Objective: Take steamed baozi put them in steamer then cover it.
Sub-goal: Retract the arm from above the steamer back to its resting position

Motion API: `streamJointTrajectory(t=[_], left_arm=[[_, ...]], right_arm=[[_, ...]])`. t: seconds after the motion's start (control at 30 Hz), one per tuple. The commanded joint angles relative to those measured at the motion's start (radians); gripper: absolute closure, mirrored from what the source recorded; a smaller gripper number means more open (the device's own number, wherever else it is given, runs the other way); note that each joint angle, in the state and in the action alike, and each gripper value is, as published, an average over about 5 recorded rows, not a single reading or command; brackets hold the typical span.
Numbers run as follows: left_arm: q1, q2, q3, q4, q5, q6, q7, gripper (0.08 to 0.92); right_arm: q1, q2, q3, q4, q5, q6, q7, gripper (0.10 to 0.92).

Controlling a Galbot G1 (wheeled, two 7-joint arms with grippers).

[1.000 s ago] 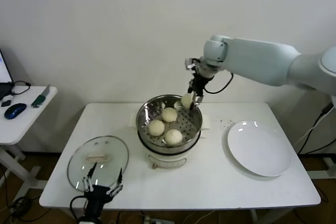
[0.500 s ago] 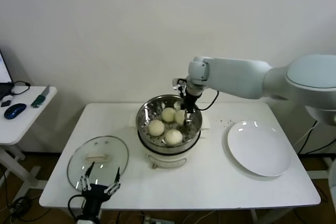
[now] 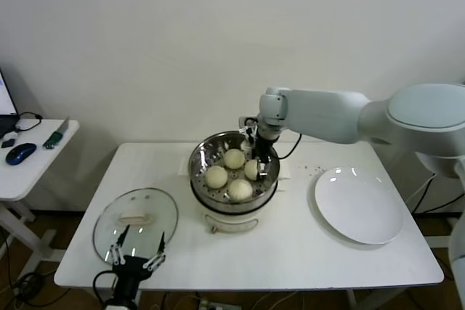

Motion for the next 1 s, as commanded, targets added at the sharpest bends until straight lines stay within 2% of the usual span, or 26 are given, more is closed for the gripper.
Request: streamJointTrajectory(t=[0.03, 0.27, 0.37, 0.57, 0.73, 1.0], left_arm=[[0.002, 0.001, -0.001, -0.001, 0.000, -0.002, -0.002, 0.177], [0.006, 0.006, -0.011, 0.001, -0.003, -0.006, -0.005, 0.177], [0.004, 0.008, -0.018, 0.003, -0.004, -0.007, -0.008, 0.177], [-0.011, 0.015, -0.039, 0.006, 0.055, -0.017, -0.019, 0.177], [-0.022, 0.019, -0.055, -0.001, 0.183, -0.012, -0.024, 0.177], [-0.043, 0.021, -0.068, -0.034, 0.473, 0.024, -0.043, 0.177]], right_arm=[[0.026, -0.009, 0.011, 0.007, 0.010, 0.001, -0.020, 0.204], [0.108, -0.083, 0.041, 0.025, 0.059, 0.045, -0.077, 0.202], [0.111, -0.147, 0.094, 0.039, 0.061, 0.086, -0.040, 0.203], [0.049, -0.340, 0.198, 0.131, 0.092, 0.251, 0.249, 0.203], [-0.183, -0.488, 0.472, 0.190, 0.098, 0.328, 0.461, 0.203], [-0.585, -0.664, 0.992, 0.274, 0.121, 0.393, 0.570, 0.203]])
